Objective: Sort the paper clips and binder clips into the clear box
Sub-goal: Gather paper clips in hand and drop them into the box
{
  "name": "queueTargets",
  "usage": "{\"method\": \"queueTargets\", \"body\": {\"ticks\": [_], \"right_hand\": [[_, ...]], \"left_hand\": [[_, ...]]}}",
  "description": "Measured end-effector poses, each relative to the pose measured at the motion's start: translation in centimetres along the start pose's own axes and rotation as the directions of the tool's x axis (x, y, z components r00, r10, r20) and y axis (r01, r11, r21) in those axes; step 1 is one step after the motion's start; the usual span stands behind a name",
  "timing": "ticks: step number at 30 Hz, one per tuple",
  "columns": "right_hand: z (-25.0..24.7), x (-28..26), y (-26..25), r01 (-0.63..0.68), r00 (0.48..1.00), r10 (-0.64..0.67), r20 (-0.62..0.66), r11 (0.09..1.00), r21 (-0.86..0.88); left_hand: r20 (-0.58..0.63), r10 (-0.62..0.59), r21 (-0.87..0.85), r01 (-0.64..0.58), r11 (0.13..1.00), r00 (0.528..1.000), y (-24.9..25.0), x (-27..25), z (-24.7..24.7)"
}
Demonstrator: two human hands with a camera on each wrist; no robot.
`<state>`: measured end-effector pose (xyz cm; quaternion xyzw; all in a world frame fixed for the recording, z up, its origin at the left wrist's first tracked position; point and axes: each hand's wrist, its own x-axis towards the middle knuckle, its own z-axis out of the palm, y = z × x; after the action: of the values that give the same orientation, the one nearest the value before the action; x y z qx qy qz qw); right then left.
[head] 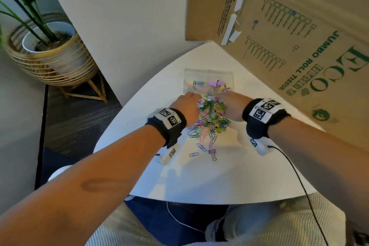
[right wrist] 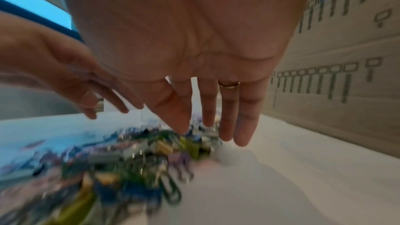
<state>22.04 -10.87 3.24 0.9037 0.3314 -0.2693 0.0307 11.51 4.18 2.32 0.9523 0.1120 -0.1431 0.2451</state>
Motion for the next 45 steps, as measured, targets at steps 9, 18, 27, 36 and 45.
{"method": "queueTargets", "body": {"ticks": [9, 18, 27, 36, 45], "right_hand": [[2.5, 0.9, 0.2, 0.099, 0.993, -0.092, -0.073, 0.99, 0.099], [3.6, -4.5, 1.9, 0.01, 1.0, -0.006, -0.021, 0.984, 0.176], [6.1, -3.7, -1.6, 0.171, 0.985, -0.168, -0.031, 0.979, 0.11], [4.0, -4.4, 1.6, -0.007, 0.996, 0.022, -0.085, 0.984, 0.18], [5.0, -4.1, 2.6, -0.125, 0.992, 0.125, 0.011, 0.976, 0.176]], "left_hand": [[0.138, 0.004, 0.264, -0.041, 0.964, 0.99, 0.8, 1.7, 1.1], [0.256, -0.128, 0.358, 0.029, 0.933, 0.958, -4.4, -2.8, -1.4], [0.18, 0.063, 0.123, -0.086, 0.989, 0.982, -1.6, -2.0, 1.5], [0.18, -0.01, 0.267, -0.039, 0.963, 0.984, -1.7, -3.3, 0.8], [0.119, -0.001, 0.249, -0.029, 0.968, 0.993, -0.9, -1.9, 2.3]]}}
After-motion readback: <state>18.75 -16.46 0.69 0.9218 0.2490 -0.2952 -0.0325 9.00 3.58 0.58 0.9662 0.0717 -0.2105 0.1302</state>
